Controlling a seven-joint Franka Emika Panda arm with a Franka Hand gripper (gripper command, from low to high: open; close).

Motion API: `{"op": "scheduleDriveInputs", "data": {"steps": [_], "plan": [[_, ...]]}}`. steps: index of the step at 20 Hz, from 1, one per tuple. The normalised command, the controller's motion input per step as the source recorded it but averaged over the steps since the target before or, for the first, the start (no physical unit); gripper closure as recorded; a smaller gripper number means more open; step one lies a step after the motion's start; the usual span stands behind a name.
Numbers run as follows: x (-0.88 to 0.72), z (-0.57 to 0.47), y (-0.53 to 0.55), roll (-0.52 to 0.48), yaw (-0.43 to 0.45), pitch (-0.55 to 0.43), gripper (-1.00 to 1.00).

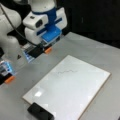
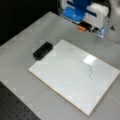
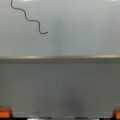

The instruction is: Erasing curve lines

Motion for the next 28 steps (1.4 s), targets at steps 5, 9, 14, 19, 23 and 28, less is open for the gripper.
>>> {"op": "scheduleDriveInputs", "data": {"steps": [5,9,14,19,23,28], "plan": [[0.04,0.03,-0.01,0.114,0.082,0.088,-1.0],[0.1,0.02,-0.08,-0.037,0.11,0.078,-1.0],[0.17,0.01,-0.2,-0.075,0.107,0.075,-1.0],[0.24,0.02,-0.3,-0.079,0.133,0.088,-1.0],[0.31,0.04,-0.41,-0.095,0.178,0.109,-1.0],[0.35,0.1,-0.48,-0.128,0.16,0.184,-1.0]]}}
